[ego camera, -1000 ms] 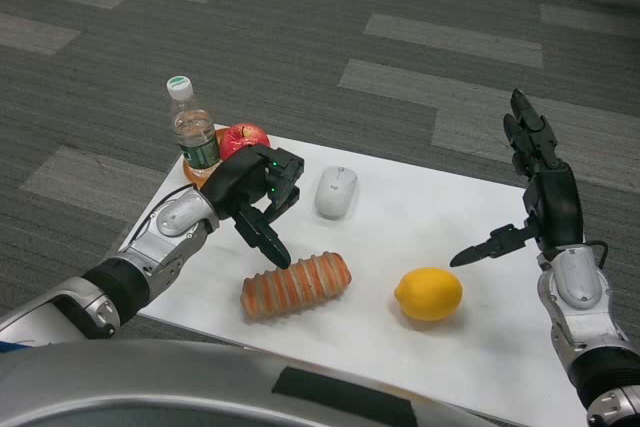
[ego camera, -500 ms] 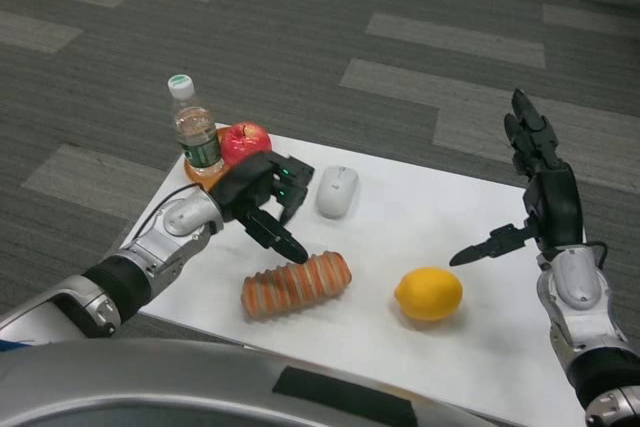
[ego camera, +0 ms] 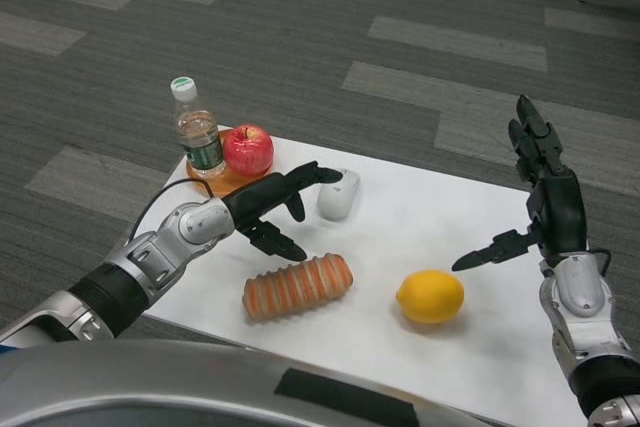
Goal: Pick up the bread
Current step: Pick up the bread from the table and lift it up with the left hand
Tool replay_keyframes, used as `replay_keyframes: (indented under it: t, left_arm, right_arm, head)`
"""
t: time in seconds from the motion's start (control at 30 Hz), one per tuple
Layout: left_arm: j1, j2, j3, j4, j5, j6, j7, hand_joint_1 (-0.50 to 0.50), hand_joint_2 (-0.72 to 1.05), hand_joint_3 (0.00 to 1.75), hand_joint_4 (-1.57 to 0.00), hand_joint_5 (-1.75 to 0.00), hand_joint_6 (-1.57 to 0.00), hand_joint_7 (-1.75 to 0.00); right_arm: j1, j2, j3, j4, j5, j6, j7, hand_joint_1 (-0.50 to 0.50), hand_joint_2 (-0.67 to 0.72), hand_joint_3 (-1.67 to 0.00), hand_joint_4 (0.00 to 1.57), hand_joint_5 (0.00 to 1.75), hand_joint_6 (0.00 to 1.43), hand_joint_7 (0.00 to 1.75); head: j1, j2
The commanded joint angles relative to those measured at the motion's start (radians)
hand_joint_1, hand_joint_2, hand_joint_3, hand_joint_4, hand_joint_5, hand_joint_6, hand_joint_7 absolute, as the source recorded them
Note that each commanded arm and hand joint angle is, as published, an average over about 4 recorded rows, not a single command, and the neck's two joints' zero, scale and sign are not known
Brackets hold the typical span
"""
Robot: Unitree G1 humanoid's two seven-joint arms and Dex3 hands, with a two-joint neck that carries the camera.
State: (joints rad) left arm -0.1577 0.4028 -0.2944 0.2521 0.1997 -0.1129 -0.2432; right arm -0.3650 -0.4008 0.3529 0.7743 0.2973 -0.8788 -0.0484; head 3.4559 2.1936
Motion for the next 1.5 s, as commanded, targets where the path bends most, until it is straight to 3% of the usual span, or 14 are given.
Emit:
replay_keyframes:
  t: [0.03,0.2,0.33,0.5,0.8,1.0,1.5]
  left_arm:
    - [0.008,0.015,0.001,-0.034,0.052,0.064,-0.009,-0.19,0.41,0.09,0.0,-1.75,0.0,-0.14]
    - [0.004,0.025,-0.027,-0.095,0.088,0.192,-0.084,-0.28,0.07,0.09,0.0,-1.75,0.0,-0.14]
    - [0.0,0.027,-0.04,-0.14,0.092,0.269,-0.119,-0.39,-0.44,0.09,0.0,-1.75,0.0,-0.14]
    - [-0.017,0.029,-0.078,-0.175,0.164,0.351,-0.156,-0.43,-0.68,0.09,0.0,-1.75,0.0,-0.17]
    - [-0.097,0.042,-0.213,-0.172,0.338,0.46,-0.172,-0.43,-0.72,0.09,0.0,-1.75,0.0,-0.35]
    - [-0.132,0.026,-0.287,-0.141,0.419,0.546,-0.172,-0.41,-0.72,0.09,0.0,-1.75,0.0,-0.49]
    - [-0.138,-0.002,-0.312,-0.129,0.427,0.588,-0.172,-0.37,-0.64,0.09,0.0,-1.75,0.0,-0.89]
  right_arm:
    - [0.008,-0.004,-0.006,-0.009,0.002,0.0,-0.005,-0.18,0.15,0.0,0.0,0.0,0.0,0.0]
    - [0.014,-0.005,-0.01,-0.01,0.002,0.0,-0.005,-0.17,0.15,0.0,0.0,0.0,0.0,0.0]
    - [0.015,-0.006,-0.011,-0.009,0.003,0.0,-0.005,-0.17,0.15,0.0,0.0,0.0,0.0,0.0]
    - [0.015,-0.008,-0.009,-0.007,0.003,0.0,-0.006,-0.17,0.12,0.0,0.0,0.0,0.0,0.0]
    - [0.015,-0.01,-0.006,0.0,0.003,0.001,-0.007,-0.12,0.09,0.0,0.0,0.0,0.0,0.0]
    - [0.015,-0.01,-0.009,0.001,0.003,0.0,-0.007,-0.12,0.09,0.0,0.0,0.0,0.0,0.0]
    - [0.01,-0.014,-0.001,0.019,0.003,0.001,-0.008,-0.08,0.09,0.0,0.0,0.0,0.0,0.0]
  head:
    - [-0.005,-0.002]
    - [-0.006,-0.003]
    - [-0.001,-0.008]
    - [-0.002,-0.01]
    - [-0.002,-0.015]
    - [-0.005,-0.018]
    - [0.005,-0.02]
